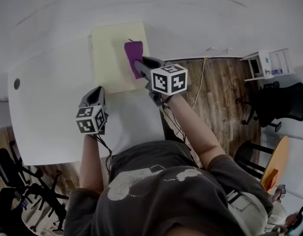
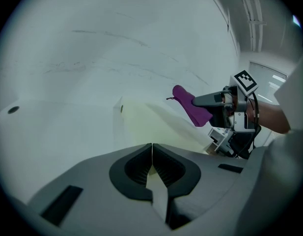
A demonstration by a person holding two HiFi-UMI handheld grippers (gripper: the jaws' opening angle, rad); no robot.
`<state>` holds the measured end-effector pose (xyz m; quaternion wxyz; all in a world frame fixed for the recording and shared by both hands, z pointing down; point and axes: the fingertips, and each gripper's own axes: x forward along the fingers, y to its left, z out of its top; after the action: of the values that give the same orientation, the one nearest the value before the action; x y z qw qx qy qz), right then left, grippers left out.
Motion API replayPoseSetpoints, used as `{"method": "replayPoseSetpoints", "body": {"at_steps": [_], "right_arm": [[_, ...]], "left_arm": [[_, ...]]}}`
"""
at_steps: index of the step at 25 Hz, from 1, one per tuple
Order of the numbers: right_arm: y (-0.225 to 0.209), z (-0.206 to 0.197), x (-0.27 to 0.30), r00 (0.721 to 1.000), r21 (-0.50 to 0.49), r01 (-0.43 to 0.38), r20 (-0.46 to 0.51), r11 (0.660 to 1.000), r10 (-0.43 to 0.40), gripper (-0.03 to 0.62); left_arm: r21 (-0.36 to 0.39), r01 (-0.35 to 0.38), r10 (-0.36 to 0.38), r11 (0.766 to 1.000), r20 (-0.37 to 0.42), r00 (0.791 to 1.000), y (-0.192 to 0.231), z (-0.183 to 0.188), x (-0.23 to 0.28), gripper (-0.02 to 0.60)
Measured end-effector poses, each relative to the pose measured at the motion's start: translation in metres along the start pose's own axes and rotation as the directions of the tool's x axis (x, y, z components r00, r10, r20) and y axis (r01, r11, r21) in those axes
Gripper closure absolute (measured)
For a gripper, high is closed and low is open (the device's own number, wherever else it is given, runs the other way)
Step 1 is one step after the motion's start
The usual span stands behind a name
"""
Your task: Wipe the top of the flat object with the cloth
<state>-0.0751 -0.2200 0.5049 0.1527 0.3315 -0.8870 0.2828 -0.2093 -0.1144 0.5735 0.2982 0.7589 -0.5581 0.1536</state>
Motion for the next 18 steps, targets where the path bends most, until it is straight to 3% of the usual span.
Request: {"method": "replayPoseSetpoints", "body": {"at_steps": [6,12,18], "right_arm": [[0.014,0.002,0.030,0.999,-0.035,-0.014,-0.040,0.999,0.013,0.497],[0.023,0.010,0.071,0.996,-0.099,-0.021,-0.089,0.995,0.012,0.497],[0.018,0.026,0.109,0.986,-0.158,0.010,-0.165,0.987,-0.036,0.496]], "left_arm": [[-0.024,0.005,-0.005,1.000,0.012,1.000,0.003,-0.002,0.002,0.571],[0.029,-0.024,0.024,0.999,0.000,1.000,0.003,-0.004,0.003,0.571],[-0.019,-0.009,0.010,1.000,0.034,0.999,0.006,-0.003,0.003,0.571]]}}
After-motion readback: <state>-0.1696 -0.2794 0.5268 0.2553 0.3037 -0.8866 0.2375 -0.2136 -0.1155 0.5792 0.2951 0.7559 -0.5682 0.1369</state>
